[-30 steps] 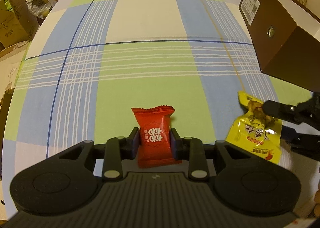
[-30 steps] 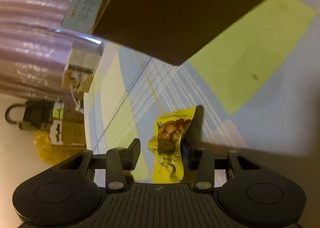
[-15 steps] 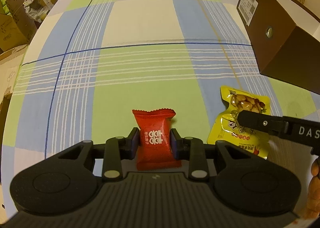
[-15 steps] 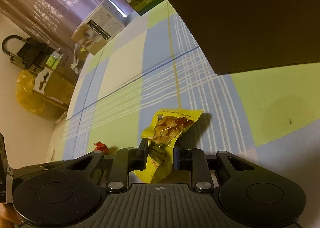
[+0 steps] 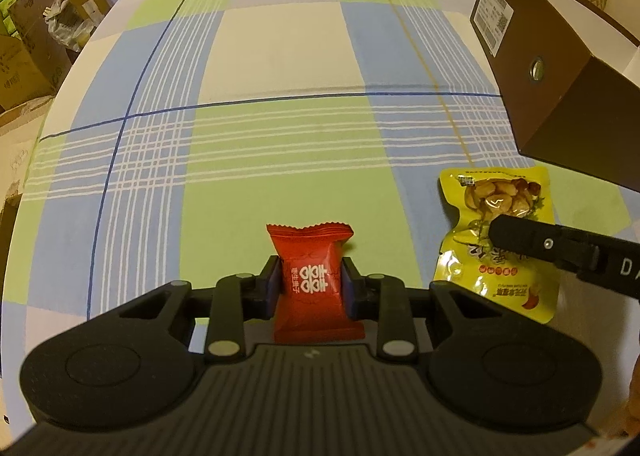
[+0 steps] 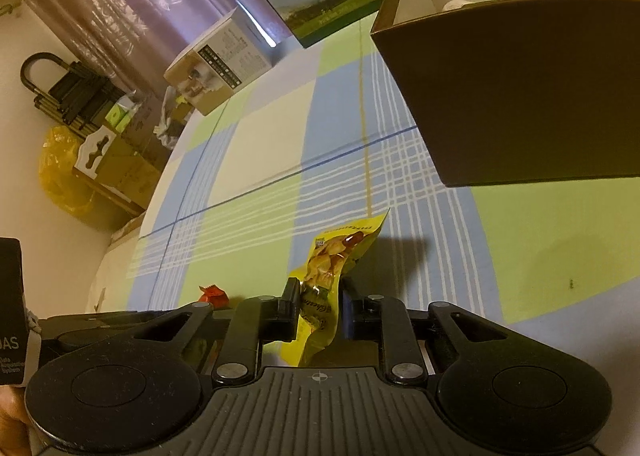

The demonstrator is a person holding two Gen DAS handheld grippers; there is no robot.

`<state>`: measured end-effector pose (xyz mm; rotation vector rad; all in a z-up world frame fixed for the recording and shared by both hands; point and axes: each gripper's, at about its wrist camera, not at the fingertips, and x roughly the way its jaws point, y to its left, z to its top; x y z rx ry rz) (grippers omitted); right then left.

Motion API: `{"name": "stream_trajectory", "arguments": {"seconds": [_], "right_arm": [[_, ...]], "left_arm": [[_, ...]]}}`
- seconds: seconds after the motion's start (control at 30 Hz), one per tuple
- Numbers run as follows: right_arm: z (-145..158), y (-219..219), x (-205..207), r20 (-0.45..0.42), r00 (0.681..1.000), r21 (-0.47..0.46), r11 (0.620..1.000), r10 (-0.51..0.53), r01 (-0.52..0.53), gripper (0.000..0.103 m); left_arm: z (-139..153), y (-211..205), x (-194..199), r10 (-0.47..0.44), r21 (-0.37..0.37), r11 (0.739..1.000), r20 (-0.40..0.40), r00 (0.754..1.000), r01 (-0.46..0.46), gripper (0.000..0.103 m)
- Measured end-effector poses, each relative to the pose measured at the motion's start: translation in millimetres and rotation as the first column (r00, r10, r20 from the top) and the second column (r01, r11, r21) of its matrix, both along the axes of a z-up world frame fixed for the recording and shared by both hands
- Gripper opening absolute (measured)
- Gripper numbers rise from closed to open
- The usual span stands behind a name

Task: Organize objects
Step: 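Lift and carry the red packet and yellow bag in both grippers to the brown box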

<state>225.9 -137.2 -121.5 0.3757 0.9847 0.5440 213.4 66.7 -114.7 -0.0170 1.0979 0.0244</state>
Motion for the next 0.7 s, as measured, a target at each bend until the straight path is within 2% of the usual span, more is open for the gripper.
{"name": "stream_trajectory", "arguments": {"seconds": [0.3, 0.7], "right_arm": [[6.2, -2.8, 0.7, 0.011, 1.000, 0.015, 1.000, -0.004, 0.004, 0.017], [34.8, -8.7, -6.1, 0.092, 0.996, 0.052, 0.999, 0.007, -0.012, 0.017]], "left_arm": [[5.5, 2.6, -1.6, -0.001, -0.008, 1.000, 0.024, 1.000, 0.001, 0.021], [34.7, 6.3, -12.6, 0.016, -0.049, 0.999, 0.099, 0.995, -0.011, 0.021]]}}
